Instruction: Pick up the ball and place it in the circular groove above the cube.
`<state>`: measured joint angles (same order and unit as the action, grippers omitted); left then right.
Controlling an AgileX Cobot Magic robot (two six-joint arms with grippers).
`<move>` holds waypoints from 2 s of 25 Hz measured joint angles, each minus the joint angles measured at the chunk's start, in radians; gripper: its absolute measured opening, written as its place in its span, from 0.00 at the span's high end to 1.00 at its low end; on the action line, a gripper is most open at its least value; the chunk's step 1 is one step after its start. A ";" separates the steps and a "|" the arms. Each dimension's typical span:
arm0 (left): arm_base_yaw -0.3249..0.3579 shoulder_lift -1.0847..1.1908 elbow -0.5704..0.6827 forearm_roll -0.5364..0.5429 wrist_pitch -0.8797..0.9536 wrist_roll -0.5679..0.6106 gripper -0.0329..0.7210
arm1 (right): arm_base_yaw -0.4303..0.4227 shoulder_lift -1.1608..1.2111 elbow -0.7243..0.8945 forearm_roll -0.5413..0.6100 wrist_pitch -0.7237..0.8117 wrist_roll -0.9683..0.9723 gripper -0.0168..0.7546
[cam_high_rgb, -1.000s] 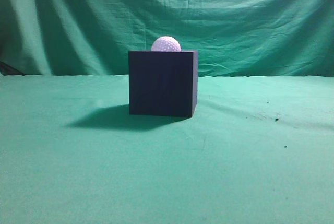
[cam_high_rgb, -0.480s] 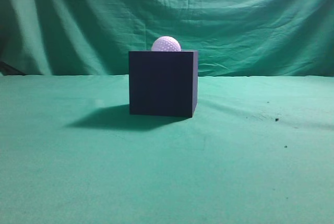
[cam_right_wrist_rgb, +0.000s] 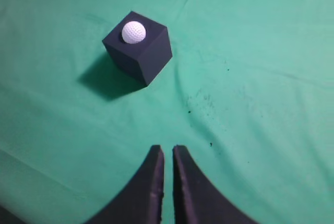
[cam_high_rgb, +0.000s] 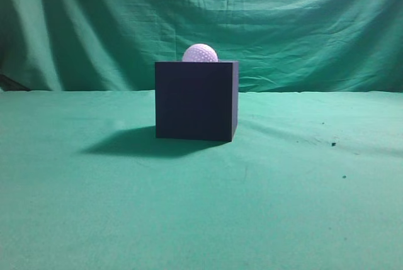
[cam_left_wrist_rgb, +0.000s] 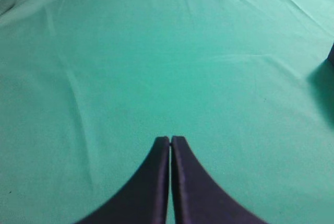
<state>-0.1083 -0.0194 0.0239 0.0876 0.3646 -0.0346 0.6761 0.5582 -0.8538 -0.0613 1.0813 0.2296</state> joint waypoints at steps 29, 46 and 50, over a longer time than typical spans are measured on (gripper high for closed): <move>0.000 0.000 0.000 0.000 0.000 0.000 0.96 | -0.370 -0.447 0.505 -0.012 -0.557 -0.165 0.92; 0.000 0.000 0.000 0.000 0.000 0.000 0.96 | -0.596 -0.568 0.881 0.036 -0.700 -0.169 0.92; 0.000 0.000 0.000 0.000 0.000 0.000 0.96 | -0.596 -0.568 0.881 0.038 -0.702 -0.169 0.92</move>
<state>-0.1083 -0.0194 0.0239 0.0876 0.3646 -0.0346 0.0797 -0.0099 0.0268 -0.0229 0.3789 0.0608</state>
